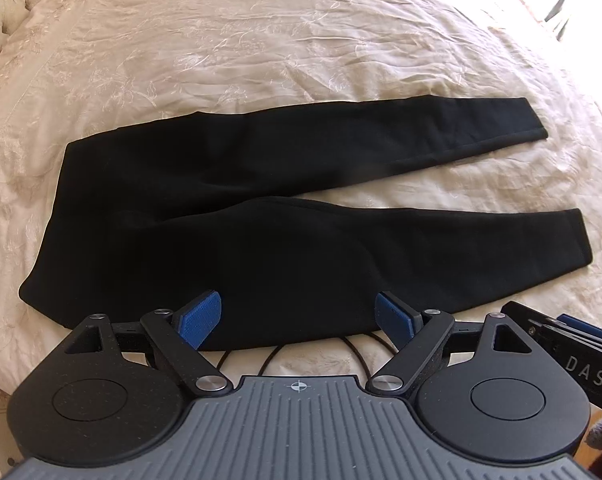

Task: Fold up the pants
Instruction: 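Move both open tools toward the black pants on the bed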

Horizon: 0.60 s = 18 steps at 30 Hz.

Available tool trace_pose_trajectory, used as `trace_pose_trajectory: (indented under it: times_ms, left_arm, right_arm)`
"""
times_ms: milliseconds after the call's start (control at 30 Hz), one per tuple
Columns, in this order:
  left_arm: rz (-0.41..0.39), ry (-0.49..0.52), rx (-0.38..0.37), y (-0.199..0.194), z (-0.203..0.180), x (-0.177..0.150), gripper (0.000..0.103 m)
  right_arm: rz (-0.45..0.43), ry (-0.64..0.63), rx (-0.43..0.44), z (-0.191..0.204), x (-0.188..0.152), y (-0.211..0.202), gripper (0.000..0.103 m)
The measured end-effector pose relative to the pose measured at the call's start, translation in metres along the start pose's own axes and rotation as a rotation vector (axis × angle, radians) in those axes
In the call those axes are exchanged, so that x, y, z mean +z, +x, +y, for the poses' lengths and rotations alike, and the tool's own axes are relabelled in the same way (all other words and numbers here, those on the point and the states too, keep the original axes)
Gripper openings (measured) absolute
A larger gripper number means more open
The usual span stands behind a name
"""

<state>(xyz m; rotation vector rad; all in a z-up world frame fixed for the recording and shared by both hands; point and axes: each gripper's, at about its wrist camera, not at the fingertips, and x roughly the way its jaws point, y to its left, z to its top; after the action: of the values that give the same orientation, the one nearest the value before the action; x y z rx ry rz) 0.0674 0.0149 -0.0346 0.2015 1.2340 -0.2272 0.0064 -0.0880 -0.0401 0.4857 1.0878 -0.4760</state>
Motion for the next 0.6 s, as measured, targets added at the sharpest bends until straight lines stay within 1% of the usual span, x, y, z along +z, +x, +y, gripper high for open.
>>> trace_pose_trajectory:
  times_ms: [167,467,600]
  left_arm:
    - [0.014,0.007,-0.011,0.004,0.008,0.001,0.084]
    - [0.006,0.001,-0.002,0.003,0.015,0.001,0.084]
    - [0.012,-0.005,0.004,0.003,0.017,0.000,0.084]
  right_arm:
    - [0.026,-0.006,-0.006,0.003,-0.001,0.002,0.070]
    - [0.034,-0.031,-0.001,0.007,0.005,0.002,0.070]
    - [0.036,-0.039,0.006,0.003,0.006,0.004,0.070]
